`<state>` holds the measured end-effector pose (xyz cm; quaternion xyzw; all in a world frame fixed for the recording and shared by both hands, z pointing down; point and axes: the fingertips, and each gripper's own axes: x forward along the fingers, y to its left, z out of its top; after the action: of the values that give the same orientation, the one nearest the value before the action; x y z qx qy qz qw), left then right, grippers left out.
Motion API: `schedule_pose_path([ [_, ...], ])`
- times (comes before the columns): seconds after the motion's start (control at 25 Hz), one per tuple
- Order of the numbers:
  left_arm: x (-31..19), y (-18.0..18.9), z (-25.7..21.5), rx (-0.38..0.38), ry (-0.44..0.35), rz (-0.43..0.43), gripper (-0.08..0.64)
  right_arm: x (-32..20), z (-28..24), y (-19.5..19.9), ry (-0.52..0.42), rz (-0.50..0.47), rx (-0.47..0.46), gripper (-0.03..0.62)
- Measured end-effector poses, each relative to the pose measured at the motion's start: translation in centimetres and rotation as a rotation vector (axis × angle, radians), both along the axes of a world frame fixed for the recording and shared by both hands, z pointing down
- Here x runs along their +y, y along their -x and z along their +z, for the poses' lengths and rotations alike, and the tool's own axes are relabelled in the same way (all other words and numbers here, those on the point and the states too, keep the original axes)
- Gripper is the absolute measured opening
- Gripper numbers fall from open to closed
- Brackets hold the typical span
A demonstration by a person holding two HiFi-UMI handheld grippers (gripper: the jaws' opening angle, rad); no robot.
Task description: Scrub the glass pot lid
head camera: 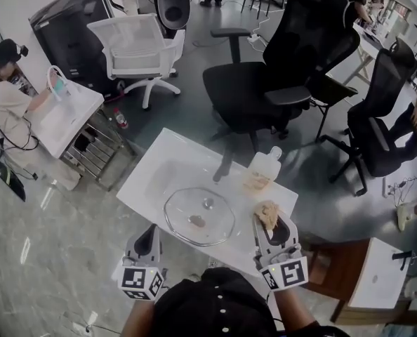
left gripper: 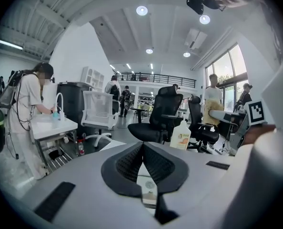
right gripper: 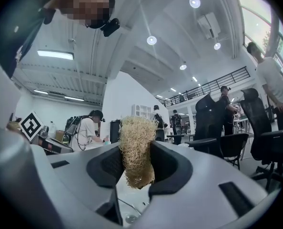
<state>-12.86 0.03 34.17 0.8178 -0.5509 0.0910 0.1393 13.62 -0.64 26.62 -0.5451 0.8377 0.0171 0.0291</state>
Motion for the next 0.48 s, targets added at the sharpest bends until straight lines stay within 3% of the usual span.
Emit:
schedule_pose_path([
  [0.48, -1.4, 0.2, 4.0, 0.001, 0.154, -0.058, 0.026, -4.3, 4.1, 0.1, 0.081, -0.083, 0.059, 0.148],
])
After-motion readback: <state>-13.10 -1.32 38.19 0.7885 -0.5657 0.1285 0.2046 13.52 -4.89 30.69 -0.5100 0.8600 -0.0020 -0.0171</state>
